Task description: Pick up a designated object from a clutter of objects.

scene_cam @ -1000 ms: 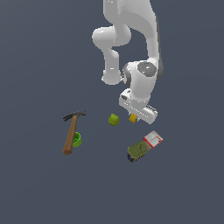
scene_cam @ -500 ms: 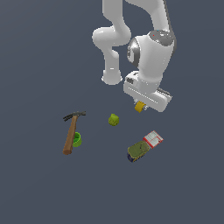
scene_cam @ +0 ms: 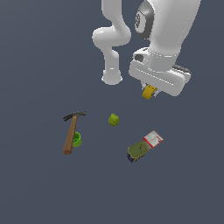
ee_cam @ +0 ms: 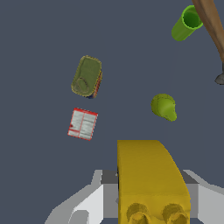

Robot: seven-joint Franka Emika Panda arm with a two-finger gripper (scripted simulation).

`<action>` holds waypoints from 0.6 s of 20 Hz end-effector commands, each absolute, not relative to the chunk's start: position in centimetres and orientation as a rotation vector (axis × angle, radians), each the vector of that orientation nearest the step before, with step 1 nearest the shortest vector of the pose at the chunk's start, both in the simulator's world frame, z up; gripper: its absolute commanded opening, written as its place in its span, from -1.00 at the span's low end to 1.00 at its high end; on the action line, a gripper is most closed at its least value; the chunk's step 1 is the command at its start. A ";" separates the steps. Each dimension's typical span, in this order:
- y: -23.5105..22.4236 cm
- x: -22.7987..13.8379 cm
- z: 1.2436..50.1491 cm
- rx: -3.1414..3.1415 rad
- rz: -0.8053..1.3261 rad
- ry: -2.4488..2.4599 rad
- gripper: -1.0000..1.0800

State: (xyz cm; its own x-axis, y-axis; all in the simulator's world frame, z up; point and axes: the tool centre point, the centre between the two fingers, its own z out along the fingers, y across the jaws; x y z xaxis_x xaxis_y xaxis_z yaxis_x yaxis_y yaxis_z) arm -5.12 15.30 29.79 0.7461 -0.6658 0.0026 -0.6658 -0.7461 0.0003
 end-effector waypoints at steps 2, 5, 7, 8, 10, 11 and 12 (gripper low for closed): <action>15.8 -4.9 32.3 2.934 0.002 -1.118 -1.00; 16.1 -4.8 33.9 2.935 0.001 -1.118 -1.00; 16.3 -4.7 34.7 2.936 0.001 -1.117 -1.00; 16.3 -4.6 35.0 2.936 0.001 -1.117 -1.00; 16.4 -4.5 35.5 2.936 0.000 -1.117 -1.00; 16.5 -4.5 35.7 2.936 0.000 -1.117 -1.00; 16.5 -4.5 35.8 2.936 0.000 -1.117 -1.00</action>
State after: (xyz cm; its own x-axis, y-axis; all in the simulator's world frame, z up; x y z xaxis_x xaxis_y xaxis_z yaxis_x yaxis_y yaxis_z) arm -4.52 16.44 35.48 0.7472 -0.6646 0.0005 -0.6646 -0.7472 -0.0003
